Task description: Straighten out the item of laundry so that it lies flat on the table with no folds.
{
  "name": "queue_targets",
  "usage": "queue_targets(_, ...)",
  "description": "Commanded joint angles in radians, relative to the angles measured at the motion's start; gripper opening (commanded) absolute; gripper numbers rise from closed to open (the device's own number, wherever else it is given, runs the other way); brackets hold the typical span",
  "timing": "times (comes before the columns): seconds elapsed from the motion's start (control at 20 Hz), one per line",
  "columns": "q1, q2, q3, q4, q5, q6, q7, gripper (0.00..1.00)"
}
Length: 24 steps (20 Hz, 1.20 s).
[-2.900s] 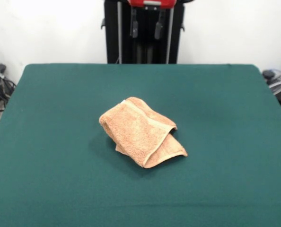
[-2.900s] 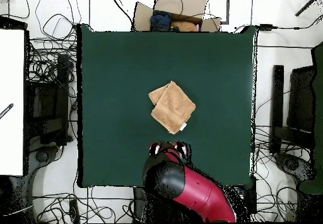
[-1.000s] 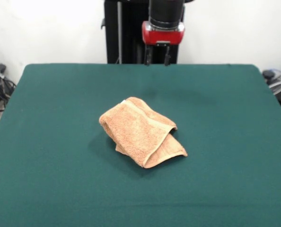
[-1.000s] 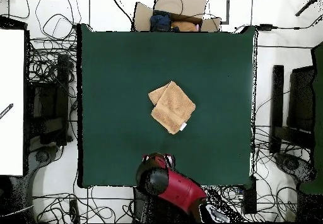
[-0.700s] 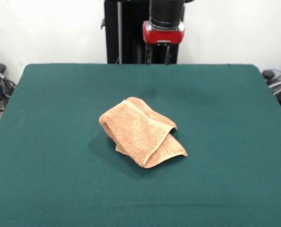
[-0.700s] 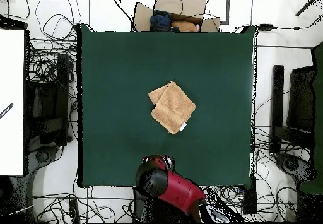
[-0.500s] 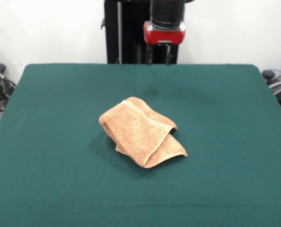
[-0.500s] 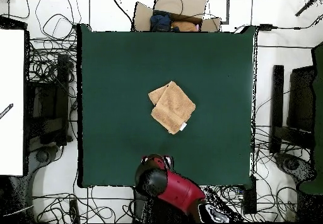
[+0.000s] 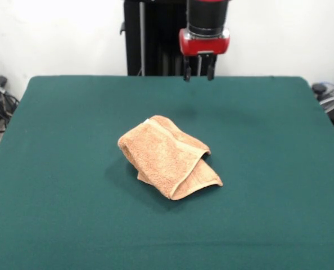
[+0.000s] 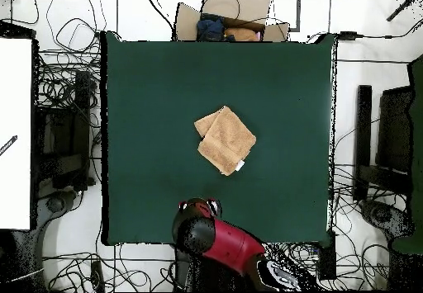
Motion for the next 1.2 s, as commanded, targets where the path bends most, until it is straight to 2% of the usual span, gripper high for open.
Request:
queue_targets(0.05, -0.036, 0.032, 0.135, -0.015, -0.02, -0.02, 0.271, 1.0)
queue_targets(0.9, -0.057, 0.076, 0.164, -0.028, -0.028, -0.043, 0.268, 1.0)
queue_targets(1.2, -0.046, 0.059, 0.146, -0.035, -0.025, -0.015, 0.255, 1.0)
